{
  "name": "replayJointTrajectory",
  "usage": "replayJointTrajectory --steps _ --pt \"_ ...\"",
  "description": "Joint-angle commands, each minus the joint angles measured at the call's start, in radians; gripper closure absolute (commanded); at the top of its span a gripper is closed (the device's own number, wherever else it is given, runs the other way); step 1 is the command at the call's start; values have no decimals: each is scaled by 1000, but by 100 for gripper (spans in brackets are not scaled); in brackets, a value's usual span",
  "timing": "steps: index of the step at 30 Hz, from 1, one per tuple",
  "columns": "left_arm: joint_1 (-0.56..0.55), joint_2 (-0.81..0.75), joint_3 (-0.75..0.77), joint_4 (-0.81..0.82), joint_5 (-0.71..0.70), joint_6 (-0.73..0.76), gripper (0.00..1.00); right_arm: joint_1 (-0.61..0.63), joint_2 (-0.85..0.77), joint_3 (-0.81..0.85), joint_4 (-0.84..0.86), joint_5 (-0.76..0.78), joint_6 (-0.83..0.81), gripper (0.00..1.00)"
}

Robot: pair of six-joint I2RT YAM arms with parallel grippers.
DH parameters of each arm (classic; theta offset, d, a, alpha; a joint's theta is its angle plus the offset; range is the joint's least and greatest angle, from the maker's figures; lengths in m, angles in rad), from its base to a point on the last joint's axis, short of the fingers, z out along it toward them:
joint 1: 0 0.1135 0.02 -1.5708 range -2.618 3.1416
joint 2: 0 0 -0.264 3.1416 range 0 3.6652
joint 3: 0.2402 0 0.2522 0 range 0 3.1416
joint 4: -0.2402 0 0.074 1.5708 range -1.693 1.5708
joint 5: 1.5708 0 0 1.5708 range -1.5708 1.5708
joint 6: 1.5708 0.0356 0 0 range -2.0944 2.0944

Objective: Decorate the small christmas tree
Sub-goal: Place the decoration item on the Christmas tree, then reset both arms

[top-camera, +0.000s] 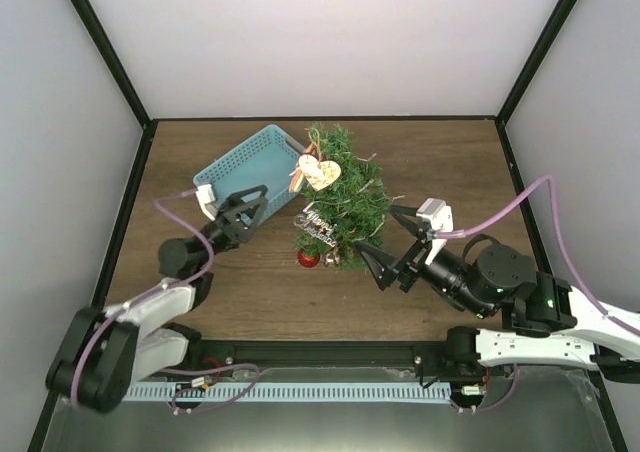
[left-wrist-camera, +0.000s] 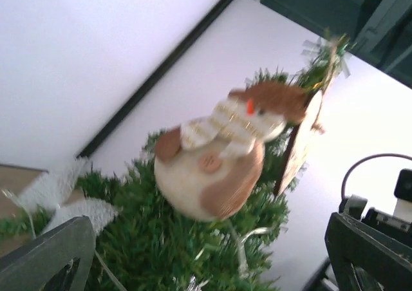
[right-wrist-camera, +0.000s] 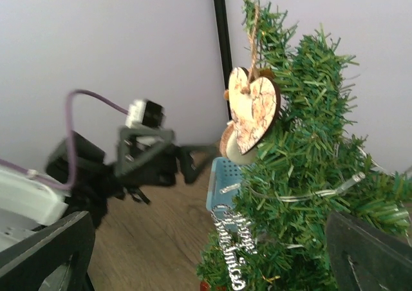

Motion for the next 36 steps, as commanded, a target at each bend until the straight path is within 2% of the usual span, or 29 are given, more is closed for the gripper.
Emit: replayJointTrajectory --steps 1,3,5,8,12,17,27,36 --pt "54 -293 86 -504 -38 188 0 5 -5 59 -91 67 58 0" --pt "52 -473 230 -976 -148 444 0 5 0 81 -141 95 104 0" --pt "52 -554 372 -1322 -263 591 0 4 -7 96 -179 101 133 0" --pt "52 -573 600 -1683 -381 716 0 5 -53 94 -204 97 157 0" --pt "52 -550 775 -1989 -348 786 0 5 -128 93 -246 158 266 0" --pt "52 -645 779 -2056 -205 753 0 5 -205 103 -378 239 411 0" --pt "53 -821 707 -2038 -186 665 0 5 -183 99 -547 274 530 0" --pt "52 -862 631 -1992 -150 615 0 5 -218 84 -568 265 577 0"
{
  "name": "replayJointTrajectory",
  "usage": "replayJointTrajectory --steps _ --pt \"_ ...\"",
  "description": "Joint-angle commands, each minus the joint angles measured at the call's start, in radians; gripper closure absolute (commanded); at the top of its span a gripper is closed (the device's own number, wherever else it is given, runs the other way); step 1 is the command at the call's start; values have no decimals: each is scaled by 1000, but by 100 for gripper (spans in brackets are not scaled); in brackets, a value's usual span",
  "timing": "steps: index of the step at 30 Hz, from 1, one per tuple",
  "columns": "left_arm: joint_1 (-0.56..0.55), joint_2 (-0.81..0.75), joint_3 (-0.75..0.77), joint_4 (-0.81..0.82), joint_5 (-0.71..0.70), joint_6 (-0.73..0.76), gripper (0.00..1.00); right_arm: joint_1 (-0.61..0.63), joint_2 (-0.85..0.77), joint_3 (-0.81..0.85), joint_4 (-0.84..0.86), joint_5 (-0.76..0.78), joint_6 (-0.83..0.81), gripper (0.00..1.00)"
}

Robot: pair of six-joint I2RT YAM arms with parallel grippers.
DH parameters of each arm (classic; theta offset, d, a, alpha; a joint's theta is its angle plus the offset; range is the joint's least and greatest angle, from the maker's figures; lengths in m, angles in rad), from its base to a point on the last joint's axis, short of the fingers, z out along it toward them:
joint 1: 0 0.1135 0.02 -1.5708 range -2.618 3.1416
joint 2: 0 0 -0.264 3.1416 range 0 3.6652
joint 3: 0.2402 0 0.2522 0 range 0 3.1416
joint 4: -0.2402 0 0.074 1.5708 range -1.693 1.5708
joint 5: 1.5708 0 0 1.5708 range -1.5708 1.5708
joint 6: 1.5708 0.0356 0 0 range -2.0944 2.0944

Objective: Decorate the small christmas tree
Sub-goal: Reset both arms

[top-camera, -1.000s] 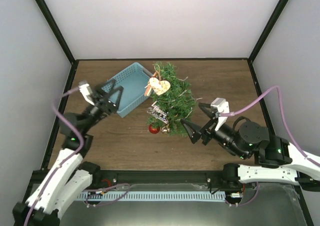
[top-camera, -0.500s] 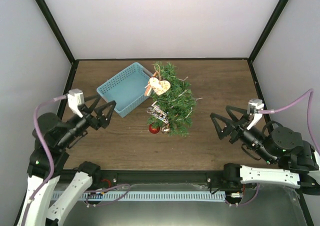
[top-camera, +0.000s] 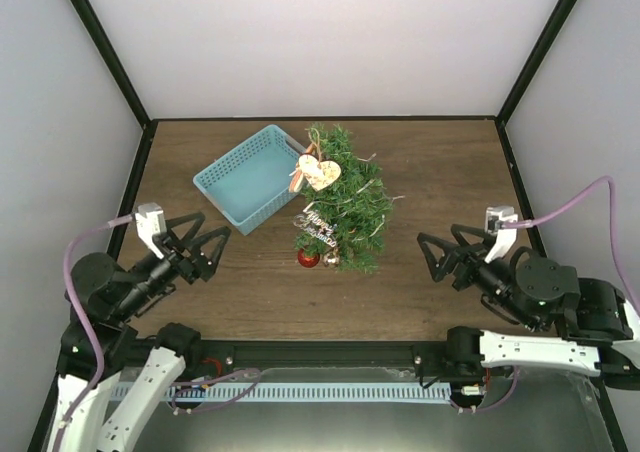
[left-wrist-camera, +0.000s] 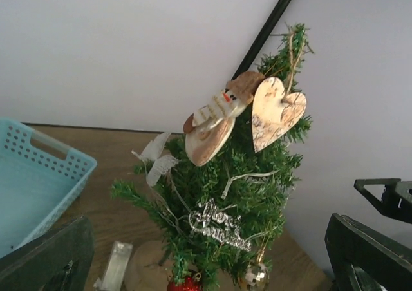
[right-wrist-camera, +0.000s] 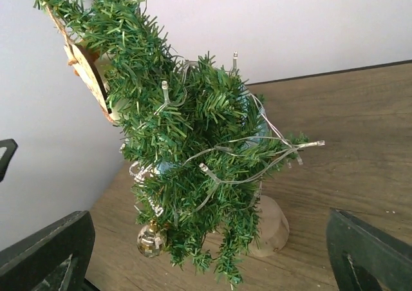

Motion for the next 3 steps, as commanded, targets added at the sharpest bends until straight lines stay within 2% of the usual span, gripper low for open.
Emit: replayJointTrajectory --steps 1,3 --pt "4 -19 -16 31 27 -29 0 5 -26 8 -27 24 52 0" --pt "4 -20 -15 29 23 -28 0 4 -24 12 -29 20 50 0"
